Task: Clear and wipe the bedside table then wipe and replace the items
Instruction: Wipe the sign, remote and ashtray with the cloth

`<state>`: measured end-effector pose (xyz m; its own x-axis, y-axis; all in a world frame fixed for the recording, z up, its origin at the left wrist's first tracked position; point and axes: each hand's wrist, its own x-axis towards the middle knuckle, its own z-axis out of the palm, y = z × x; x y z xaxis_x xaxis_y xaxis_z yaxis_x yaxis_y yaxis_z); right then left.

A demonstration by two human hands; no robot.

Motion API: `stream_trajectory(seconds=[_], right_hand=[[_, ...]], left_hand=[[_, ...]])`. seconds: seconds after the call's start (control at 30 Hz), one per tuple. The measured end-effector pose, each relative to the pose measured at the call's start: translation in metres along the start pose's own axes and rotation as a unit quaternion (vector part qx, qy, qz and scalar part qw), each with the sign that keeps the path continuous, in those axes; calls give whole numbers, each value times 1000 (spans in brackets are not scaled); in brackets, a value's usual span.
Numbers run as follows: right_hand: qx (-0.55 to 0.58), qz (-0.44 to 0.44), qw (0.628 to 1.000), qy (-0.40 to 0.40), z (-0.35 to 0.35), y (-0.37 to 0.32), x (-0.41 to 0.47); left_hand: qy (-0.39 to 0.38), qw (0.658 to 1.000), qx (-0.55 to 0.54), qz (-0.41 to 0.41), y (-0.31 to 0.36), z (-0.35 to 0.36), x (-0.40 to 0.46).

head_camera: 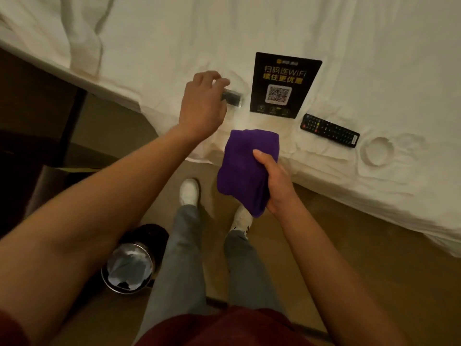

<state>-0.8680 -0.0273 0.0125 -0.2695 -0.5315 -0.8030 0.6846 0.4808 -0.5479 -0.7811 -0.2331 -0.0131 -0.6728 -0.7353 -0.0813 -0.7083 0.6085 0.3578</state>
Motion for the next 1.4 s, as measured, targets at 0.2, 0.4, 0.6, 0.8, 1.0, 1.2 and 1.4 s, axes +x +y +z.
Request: stream_trajectory(seconds=[0.2,0.4,0.6,0.8,1.0,1.2,1.4], right_hand=[[36,-15,997,67,2,12,11],[111,-43,983,140,24,26,11],[60,-84,980,168,41,28,7],[-30,-175,961,211,54,15,2],[-120,-293,900,298,49,-35,4],[-208,-378,837,336,56,-67,9],[-215,-419,806,358,68,-61,-5]], left_hand=[[-98,970,176,138,-16,28,63],[-168,929,211,255,-26,27,85],[-170,944,94,267,-34,9,73],[-112,975,-74,176,-30,-29,34],[-147,882,-430,-126,25,-44,-9],[-144,795,-553,-201,76,-37,-36],[-122,770,-600,-182,94,-35,-28]])
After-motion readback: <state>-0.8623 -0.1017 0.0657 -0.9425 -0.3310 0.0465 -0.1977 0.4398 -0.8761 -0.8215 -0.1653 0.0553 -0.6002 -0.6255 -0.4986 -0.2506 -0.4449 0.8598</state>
